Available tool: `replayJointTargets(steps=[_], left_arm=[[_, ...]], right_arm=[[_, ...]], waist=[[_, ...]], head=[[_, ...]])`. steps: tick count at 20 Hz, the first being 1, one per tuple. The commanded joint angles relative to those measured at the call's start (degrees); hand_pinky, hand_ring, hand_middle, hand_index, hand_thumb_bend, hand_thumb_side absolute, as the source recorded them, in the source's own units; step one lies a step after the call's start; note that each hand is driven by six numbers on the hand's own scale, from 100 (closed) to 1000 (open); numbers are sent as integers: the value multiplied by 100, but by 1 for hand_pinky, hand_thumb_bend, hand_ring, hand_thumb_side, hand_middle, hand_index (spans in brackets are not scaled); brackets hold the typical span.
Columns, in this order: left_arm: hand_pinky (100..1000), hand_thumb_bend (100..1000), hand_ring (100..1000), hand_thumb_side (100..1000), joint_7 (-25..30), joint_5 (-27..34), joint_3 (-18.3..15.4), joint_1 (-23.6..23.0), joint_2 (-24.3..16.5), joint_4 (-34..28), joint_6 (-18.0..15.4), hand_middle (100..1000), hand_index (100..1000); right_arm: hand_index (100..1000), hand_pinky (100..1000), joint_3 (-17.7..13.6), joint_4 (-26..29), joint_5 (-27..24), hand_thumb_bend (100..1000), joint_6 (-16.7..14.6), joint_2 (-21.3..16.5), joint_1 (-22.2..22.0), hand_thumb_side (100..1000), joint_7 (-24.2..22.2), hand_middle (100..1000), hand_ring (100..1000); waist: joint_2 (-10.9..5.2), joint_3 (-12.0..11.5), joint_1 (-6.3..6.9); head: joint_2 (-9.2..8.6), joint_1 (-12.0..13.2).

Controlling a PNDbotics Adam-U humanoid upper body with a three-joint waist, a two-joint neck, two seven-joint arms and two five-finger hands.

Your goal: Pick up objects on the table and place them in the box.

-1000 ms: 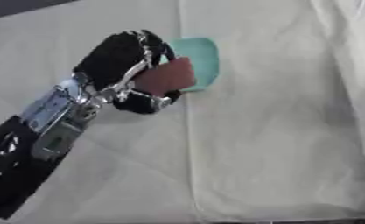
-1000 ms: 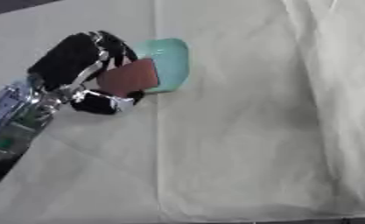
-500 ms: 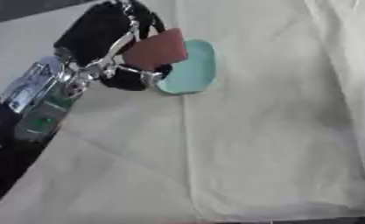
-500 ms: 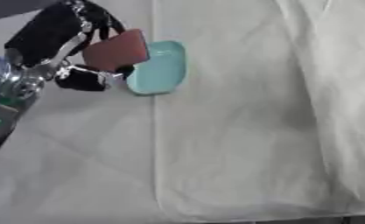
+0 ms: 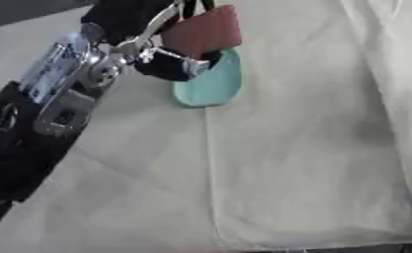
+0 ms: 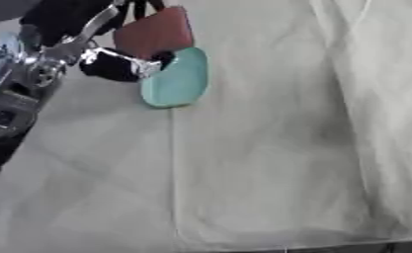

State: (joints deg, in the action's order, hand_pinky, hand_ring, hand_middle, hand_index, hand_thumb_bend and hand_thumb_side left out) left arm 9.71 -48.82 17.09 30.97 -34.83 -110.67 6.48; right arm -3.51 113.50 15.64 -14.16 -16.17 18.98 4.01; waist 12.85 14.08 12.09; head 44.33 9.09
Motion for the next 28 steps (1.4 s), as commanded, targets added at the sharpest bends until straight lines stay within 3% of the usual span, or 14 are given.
replayJointTargets(steps=[1, 13, 21, 23, 25, 26, 27, 28], left_arm=[[100, 101, 301, 100, 49, -11, 30, 216, 15, 245, -59, 319, 417], [100, 189, 336, 100, -15, -424, 201, 777, 331, 1704, -418, 361, 467], [100, 209, 374, 100, 8, -588, 212, 776, 359, 2075, -585, 388, 478], [144, 211, 397, 100, 46, -625, 224, 758, 358, 2110, -618, 399, 487], [268, 214, 458, 110, 130, -663, 241, 741, 352, 2145, -656, 439, 516], [268, 214, 458, 110, 184, -680, 244, 740, 352, 2155, -673, 439, 516], [448, 203, 557, 210, 278, -697, 262, 732, 348, 2176, -702, 536, 597], [496, 189, 589, 319, 398, -712, 275, 730, 347, 2193, -741, 586, 659]], right_arm=[[794, 371, 11, 109, -18, 100, -17, -48, 40, 502, -14, 785, 589], [793, 371, 20, 109, -23, 100, -10, -30, 39, 502, -22, 779, 584], [792, 370, 25, 109, -21, 100, -10, -30, 48, 502, -25, 778, 582], [792, 370, 26, 109, -19, 100, -8, -33, 53, 501, -26, 778, 582], [792, 370, 29, 109, -16, 100, -6, -35, 60, 501, -27, 778, 581], [792, 370, 30, 109, -15, 100, -5, -35, 62, 501, -27, 778, 581], [791, 370, 32, 109, -14, 100, -5, -35, 66, 501, -28, 777, 581], [791, 370, 34, 109, -12, 100, -5, -35, 69, 501, -29, 777, 581]], waist=[[-124, 13, -88], [-133, 49, -106], [-129, 42, -97], [-125, 41, -98], [-122, 39, -100], [-122, 37, -101], [-121, 36, -102], [-120, 35, -102]], head=[[-21, -15], [-21, 48], [-21, 59], [-21, 60], [-21, 64], [-21, 65], [-21, 67], [-21, 69]])
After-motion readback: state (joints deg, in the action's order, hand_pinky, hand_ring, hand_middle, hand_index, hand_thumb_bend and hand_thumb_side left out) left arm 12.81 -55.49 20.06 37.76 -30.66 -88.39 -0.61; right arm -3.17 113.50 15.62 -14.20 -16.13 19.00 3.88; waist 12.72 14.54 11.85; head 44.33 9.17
